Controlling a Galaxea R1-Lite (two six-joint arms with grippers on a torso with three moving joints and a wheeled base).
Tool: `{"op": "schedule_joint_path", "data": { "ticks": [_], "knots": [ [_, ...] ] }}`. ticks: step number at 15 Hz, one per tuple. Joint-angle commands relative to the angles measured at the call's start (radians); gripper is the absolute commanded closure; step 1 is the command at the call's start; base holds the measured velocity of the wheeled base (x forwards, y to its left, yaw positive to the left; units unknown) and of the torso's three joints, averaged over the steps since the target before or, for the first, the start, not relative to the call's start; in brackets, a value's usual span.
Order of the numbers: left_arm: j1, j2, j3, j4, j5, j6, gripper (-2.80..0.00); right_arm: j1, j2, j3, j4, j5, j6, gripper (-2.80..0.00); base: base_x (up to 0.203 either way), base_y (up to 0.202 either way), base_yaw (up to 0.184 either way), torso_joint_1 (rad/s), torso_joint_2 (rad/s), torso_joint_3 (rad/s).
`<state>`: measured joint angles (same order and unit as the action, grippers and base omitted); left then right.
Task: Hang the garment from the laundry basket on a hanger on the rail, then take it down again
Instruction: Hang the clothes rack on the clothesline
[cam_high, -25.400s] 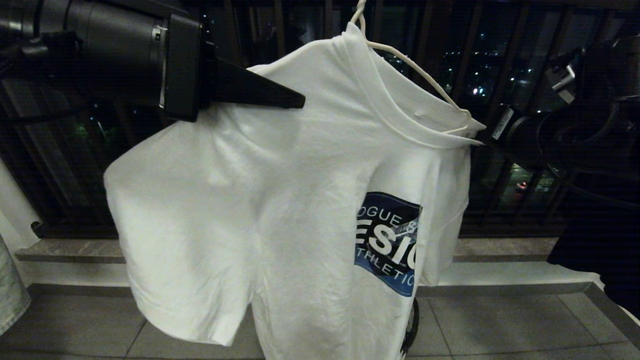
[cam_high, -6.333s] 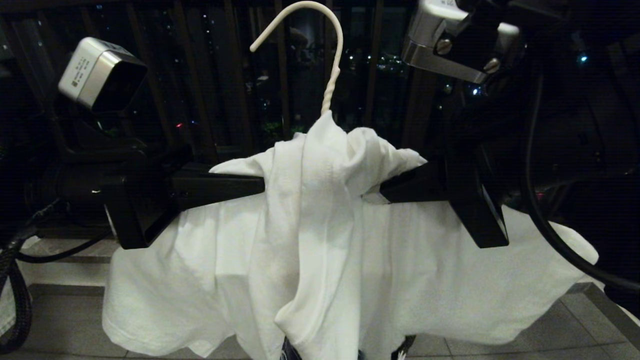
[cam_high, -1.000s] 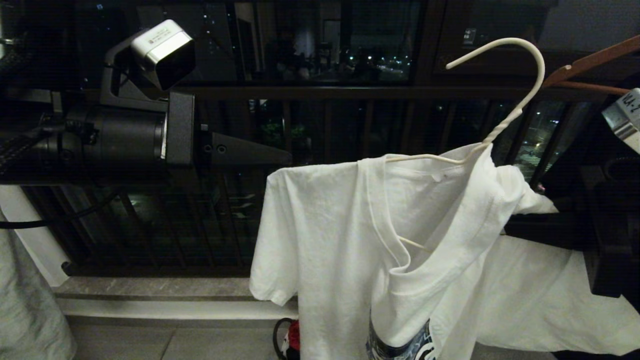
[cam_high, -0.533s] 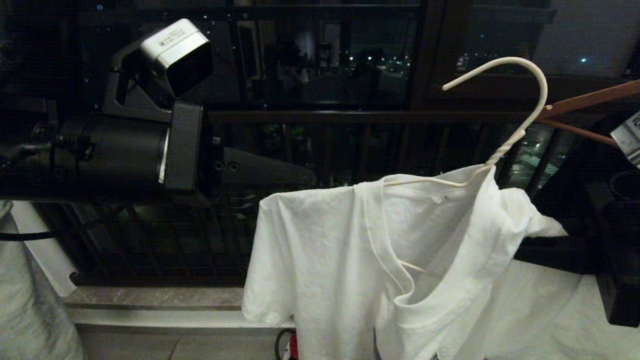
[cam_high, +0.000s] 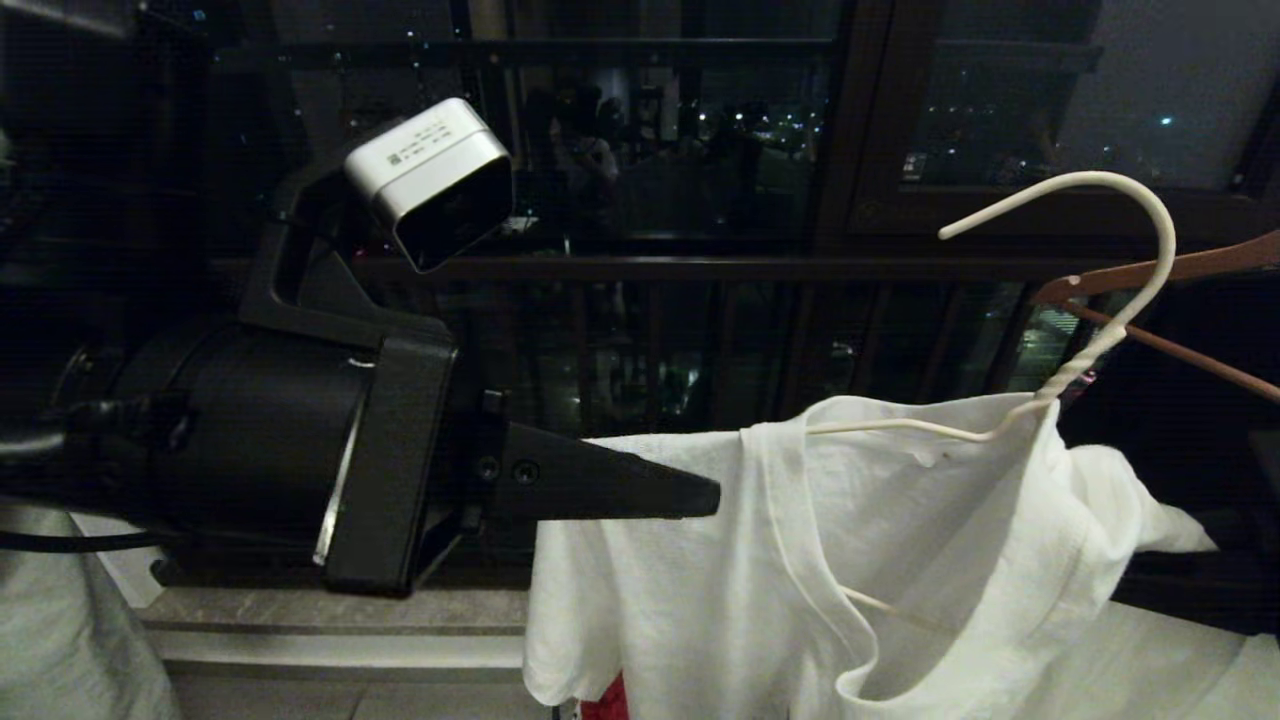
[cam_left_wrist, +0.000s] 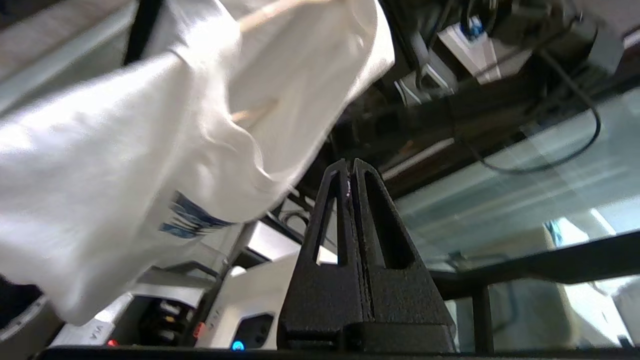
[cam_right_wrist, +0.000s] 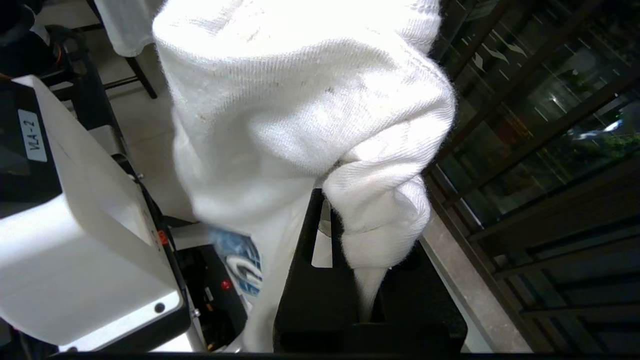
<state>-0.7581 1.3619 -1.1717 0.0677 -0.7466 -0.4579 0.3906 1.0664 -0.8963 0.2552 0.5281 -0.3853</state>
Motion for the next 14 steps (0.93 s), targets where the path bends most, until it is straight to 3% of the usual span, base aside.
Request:
{"op": "schedule_joint_path", "data": {
  "ticks": [1,4,8,14],
  "knots": [
    [-0.015,0.000,0.006,-0.001,0.000,-0.002,0.00,0.001,-0.003,0.004,0.001,0.004,-0.003,0.00,0.000,0.000,0.000,0.167,-0.35,-0.183],
    [-0.016,-0.014,0.004,-0.002,0.044,-0.001,0.00,0.001,-0.008,0.009,0.001,0.004,-0.003,0.00,0.000,0.000,0.000,0.164,-0.33,-0.179],
    [-0.065,-0.036,0.009,0.003,0.049,-0.001,0.00,0.002,-0.009,0.016,0.001,0.012,0.000,0.00,0.000,0.000,0.000,0.141,-0.30,-0.150],
    [-0.079,-0.085,0.004,0.004,0.090,0.003,0.00,0.060,0.053,-0.034,-0.032,0.037,0.009,0.00,0.000,0.000,0.000,0.002,0.00,-0.002]
  ]
}}
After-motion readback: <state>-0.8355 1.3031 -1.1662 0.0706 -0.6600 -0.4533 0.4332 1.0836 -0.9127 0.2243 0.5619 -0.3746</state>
